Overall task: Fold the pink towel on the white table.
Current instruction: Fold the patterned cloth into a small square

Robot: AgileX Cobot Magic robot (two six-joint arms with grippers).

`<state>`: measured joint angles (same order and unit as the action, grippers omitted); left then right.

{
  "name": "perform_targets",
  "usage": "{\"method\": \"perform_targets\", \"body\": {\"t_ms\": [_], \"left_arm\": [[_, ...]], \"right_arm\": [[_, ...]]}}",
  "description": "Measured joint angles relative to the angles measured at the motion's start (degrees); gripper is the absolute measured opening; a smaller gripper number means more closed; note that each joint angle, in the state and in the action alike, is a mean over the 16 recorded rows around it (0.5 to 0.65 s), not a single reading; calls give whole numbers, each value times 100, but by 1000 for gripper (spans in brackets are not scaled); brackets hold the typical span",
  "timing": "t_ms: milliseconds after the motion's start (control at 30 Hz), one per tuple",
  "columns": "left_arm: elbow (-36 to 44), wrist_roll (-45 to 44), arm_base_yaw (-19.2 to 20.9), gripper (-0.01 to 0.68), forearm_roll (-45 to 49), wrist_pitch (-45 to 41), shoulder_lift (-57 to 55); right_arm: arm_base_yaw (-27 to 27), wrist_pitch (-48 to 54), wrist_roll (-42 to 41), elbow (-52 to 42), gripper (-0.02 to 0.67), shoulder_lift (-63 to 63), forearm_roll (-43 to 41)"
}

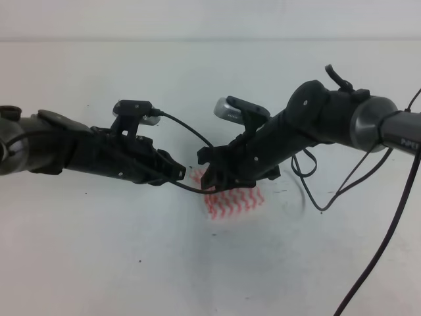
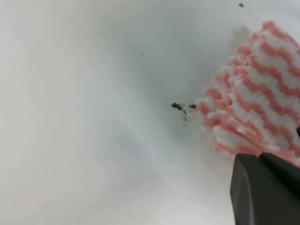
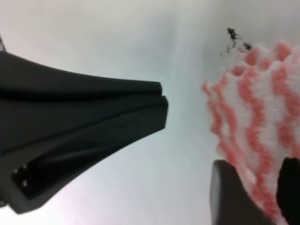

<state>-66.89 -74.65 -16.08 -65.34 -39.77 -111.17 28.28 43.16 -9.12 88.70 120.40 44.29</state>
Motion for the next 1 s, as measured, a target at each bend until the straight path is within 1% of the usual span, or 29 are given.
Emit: {"method": "perform_targets", "body": {"t_ms": [367,467,600,1000], "left_arm": [[0,-10,1,-6,-4,39,-8],[0,-14,1,-6,-11,46,-8],[0,-20,1,-6,-19,48,-6],[0,-19,0,-6,-28,44,-3]], "right_arm": [[-45,370,-4,0,29,0,-95],[-45,479,-4,0,1,3,-140],[-45,590,-3,0,-16,6,-215],[-57,758,2,23,-17,133,-364]]}}
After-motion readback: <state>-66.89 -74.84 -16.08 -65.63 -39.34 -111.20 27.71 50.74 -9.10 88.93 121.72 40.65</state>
